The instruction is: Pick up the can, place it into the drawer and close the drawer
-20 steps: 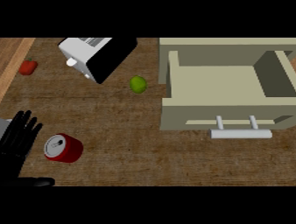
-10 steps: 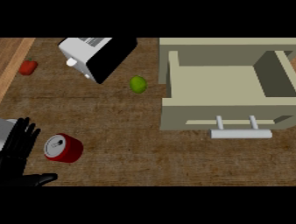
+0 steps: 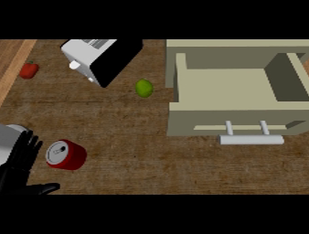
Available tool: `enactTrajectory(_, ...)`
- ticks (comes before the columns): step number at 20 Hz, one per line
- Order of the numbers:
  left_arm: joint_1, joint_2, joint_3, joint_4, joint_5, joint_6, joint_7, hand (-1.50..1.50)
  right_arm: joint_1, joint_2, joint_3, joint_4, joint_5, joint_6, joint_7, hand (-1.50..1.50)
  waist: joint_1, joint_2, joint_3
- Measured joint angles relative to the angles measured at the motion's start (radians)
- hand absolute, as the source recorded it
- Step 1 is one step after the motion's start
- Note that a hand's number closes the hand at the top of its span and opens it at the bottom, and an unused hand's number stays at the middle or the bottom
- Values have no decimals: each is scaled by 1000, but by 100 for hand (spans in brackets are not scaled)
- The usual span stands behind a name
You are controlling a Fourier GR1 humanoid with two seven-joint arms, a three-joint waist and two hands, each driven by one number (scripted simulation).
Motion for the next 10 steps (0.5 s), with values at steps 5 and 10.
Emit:
enactTrajectory(5,-56,0,-3,169,-29,3,-93,-150,0,0,-18,13,-6,24,-7,-150,-1,0,0)
enactTrajectory(10,-117,12,-8,311,-37,-3,-160,-150,-10,7,-30,-15,-23,18,33,-150,-1,1,0)
